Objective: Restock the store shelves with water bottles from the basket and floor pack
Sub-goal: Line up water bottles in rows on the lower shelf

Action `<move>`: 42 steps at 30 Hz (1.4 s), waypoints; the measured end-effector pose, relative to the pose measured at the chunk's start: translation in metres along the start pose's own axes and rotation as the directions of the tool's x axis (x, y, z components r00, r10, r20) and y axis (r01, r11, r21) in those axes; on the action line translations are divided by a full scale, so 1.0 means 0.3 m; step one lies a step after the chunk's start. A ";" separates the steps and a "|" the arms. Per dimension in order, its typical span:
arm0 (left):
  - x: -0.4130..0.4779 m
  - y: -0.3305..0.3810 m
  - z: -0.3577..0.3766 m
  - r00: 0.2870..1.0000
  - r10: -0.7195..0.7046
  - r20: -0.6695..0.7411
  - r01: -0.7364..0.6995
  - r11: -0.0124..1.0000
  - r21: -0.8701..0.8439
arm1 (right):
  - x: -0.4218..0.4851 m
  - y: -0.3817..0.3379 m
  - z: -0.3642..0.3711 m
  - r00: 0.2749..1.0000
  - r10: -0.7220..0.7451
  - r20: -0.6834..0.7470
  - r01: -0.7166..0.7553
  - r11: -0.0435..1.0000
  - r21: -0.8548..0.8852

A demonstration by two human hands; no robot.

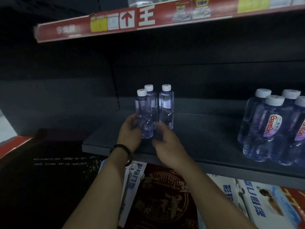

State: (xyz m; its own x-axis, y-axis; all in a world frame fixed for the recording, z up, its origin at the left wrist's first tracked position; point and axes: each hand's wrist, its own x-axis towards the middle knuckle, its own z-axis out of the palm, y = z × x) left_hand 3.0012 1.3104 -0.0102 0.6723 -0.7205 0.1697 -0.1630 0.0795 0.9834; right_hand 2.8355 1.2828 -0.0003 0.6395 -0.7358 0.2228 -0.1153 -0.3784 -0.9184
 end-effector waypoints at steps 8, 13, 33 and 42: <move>-0.023 0.017 0.001 0.986 0.033 0.163 -0.047 0.996 0.082 | -0.007 0.001 -0.002 1.000 -0.001 0.025 0.000 0.999 0.041; -0.052 0.052 0.025 0.970 0.039 0.240 -0.070 0.990 0.123 | -0.035 -0.004 -0.047 1.000 -0.030 0.007 0.030 0.999 0.015; -0.187 0.124 0.297 0.966 0.100 0.237 -0.162 0.953 0.255 | -0.226 0.015 -0.331 0.999 -0.043 0.001 0.039 0.893 -0.448; -0.212 0.142 0.408 0.947 0.022 0.320 -0.054 0.994 0.090 | -0.238 0.054 -0.423 0.997 -0.066 -0.039 0.035 0.846 -0.532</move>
State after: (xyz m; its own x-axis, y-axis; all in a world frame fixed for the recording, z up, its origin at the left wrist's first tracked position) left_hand 2.8633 1.2753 0.0130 0.4017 -0.9014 0.1619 -0.2636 0.0555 0.9630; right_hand 2.6915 1.2580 0.0103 0.6156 -0.7306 0.2954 -0.4794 -0.6447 -0.5954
